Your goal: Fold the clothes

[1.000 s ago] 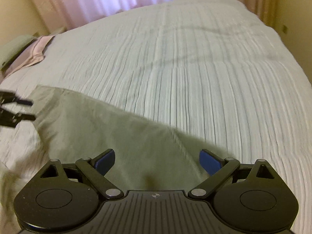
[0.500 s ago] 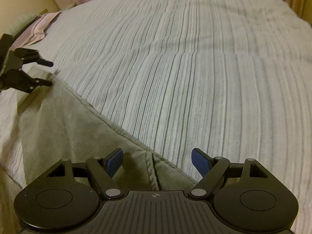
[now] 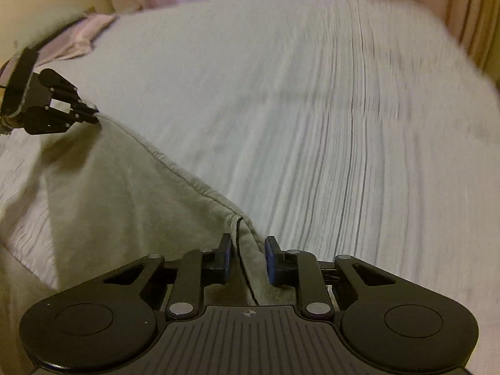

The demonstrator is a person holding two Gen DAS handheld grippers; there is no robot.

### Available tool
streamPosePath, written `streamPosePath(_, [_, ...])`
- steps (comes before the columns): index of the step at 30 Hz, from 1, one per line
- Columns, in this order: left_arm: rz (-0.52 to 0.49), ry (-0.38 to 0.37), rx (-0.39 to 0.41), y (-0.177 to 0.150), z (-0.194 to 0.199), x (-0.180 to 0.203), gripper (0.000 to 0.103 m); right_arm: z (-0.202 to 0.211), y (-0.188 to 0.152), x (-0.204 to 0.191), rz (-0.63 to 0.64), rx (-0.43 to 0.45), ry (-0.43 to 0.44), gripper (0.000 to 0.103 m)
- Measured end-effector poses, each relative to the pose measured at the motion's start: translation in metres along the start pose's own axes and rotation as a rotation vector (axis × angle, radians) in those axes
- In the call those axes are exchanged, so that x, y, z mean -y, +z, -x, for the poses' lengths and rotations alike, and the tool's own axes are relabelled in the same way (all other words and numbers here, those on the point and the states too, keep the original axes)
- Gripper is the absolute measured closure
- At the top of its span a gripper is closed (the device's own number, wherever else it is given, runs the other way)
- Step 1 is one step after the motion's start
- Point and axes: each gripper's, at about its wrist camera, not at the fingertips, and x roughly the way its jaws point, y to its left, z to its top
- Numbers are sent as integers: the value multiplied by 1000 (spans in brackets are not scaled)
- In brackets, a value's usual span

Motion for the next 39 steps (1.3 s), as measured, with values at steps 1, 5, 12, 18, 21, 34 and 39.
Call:
streamPosePath(1, [26, 14, 17, -5, 18, 3, 98, 16, -3, -11, 11, 31, -15, 83])
streamPosePath(5, [200, 40, 94, -42, 107, 32, 98, 82, -39, -68, 44, 97, -32, 84])
streamPosePath(12, [640, 1, -61, -157, 232, 151, 98, 158, -132, -175, 7, 6, -8, 78])
streamPosePath(18, [974, -38, -207, -214, 256, 218, 94, 162, -215, -216, -315, -173, -115, 31])
streamPosePath(21, [1053, 3, -186, -219, 258, 210, 87, 162, -230, -201, -610, -136, -140, 31])
streamPosePath(34, [1106, 158, -183, -258, 240, 168, 62, 146, -306, -131, -1398, 277, -201, 31])
streamPosePath(39, [971, 180, -172, -238, 203, 141, 51, 126, -303, -128, -1353, 294, -242, 31])
